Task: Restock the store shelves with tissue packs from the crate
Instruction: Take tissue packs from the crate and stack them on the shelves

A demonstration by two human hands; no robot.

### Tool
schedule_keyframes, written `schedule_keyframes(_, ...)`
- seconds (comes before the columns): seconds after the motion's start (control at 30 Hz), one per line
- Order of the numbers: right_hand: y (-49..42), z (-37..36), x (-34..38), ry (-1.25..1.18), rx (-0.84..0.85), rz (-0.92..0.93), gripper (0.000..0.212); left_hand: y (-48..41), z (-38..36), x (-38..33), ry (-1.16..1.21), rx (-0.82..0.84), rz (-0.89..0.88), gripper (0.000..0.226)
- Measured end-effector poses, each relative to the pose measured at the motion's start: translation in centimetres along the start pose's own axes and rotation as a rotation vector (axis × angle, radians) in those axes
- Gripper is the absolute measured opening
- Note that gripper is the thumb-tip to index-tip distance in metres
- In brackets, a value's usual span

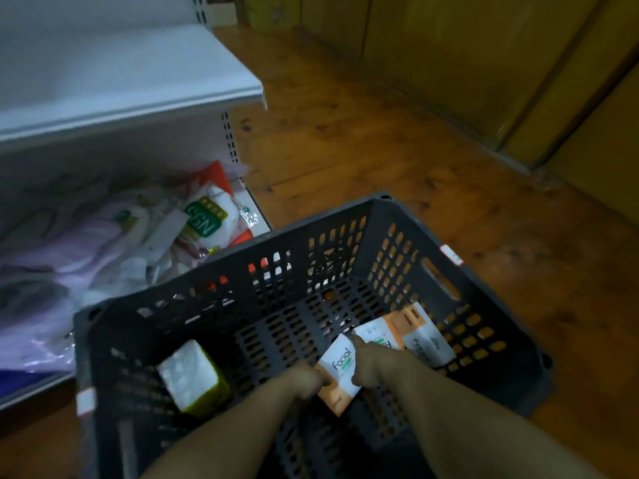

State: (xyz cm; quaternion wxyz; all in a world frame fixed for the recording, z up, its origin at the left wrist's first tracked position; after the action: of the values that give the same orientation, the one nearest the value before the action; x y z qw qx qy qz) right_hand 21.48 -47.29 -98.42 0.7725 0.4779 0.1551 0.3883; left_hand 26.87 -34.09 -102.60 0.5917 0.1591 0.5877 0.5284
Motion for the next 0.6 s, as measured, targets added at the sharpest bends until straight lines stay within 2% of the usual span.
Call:
schedule_keyframes(0.07, -0.7, -0.1, -0.1, -0.089, 0.021, -0.003, 0.087, -0.6, -0.9, 0.5, 0.115, -0.017, -0.019, 0.042)
schedule_keyframes(0.13, -0.6, 0.3, 0.1, -0.184, 0.024, 0.022, 0.085, -0.8, -1.3, 0.7, 0.23, -0.053, -0.016, 0.045)
schedule_keyframes(0.2, -0.2, 0.8, 0.4, -0.326, 0.005, 0.068, 0.077, -0.1, -0.5, 0.1, 0.338, -0.159, -0.018, 0.049)
schedule_keyframes(0.3, 1.1, 1.7, 1.2, -0.596, -0.177, 0.179, 0.054, 2.5, 2.4, -1.6, 0.351, -0.349, -0.089, 0.067)
schedule_keyframes(0.43, 5.2, 4.2, 3.9, -0.857, -0.36, 0.408, 0.055, 8.7, 7.5, -4.0, 0.293, -0.546, -0.298, 0.081)
schedule_keyframes(0.6, 12.0, 8.1, 8.5, -0.865, -0.559, 0.648, 0.053, 17.4, 13.0, -7.0, 0.407, -0.726, -0.541, 0.044)
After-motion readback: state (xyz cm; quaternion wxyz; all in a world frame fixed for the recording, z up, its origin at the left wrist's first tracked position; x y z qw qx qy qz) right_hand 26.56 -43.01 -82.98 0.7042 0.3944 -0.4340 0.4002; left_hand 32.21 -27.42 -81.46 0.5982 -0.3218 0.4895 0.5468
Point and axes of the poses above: each hand's wrist, its own y-axis away from the middle knuckle, its own z-axis out of the back of the hand, x = y × z, the point moved 1 cm from there along -y, towards the middle knuckle, and after that the axes turned 3 degrees about -z, right-handed, at the moved point
